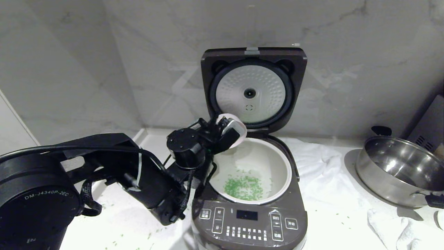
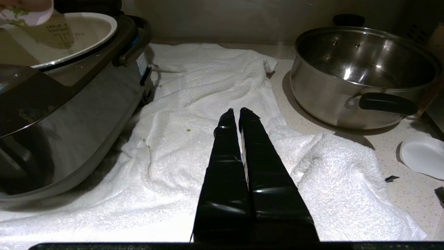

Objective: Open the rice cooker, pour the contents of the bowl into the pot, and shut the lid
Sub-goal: Place the bowl on the table

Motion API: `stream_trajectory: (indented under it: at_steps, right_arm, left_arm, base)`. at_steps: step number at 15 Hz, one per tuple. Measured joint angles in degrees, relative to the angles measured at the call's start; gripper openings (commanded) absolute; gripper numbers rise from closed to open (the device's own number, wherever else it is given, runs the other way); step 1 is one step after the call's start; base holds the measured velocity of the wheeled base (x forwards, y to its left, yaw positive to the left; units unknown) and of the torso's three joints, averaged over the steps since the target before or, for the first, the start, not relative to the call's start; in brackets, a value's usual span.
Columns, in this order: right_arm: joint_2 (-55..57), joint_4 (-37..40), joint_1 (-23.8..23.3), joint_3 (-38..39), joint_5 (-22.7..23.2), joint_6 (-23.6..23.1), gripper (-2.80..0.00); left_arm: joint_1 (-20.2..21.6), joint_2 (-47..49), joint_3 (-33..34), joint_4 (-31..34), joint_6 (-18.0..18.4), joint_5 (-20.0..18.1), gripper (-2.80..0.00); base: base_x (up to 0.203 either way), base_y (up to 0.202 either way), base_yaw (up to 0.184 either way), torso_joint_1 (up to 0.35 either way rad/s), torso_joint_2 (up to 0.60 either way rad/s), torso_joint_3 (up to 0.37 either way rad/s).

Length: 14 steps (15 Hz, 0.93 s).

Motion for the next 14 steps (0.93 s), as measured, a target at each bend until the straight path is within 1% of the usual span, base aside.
stream_trajectory:
  at_steps: [2, 4, 12, 14]
  right_arm:
    - [0.0, 0.0, 0.0, 0.0, 0.0, 0.0, -2.80]
    - [0.0, 0.0, 0.0, 0.0, 0.0, 0.0, -2.80]
    - [0.0, 0.0, 0.0, 0.0, 0.0, 0.0, -2.80]
    - [0.0, 0.0, 0.0, 0.0, 0.0, 0.0, -2.80]
  left_arm:
    - [0.4, -0.4, 3.9, -0.2, 2.1, -0.7, -2.80]
    - [0.9, -0.5, 5.7, -0.2, 2.7, -0.8, -2.80]
    - [0.5, -1.7, -2.5, 0.0, 2.3, -0.7, -2.80]
    - [0.5, -2.3, -1.8, -0.1, 2.2, -0.7, -2.80]
  base:
    - [0.000, 0.000, 0.000, 0.000, 0.00, 0.000]
    - [0.000, 0.000, 0.000, 0.000, 0.00, 0.000]
    - [0.000, 0.000, 0.000, 0.000, 0.00, 0.000]
    - [0.000, 0.000, 0.000, 0.000, 0.00, 0.000]
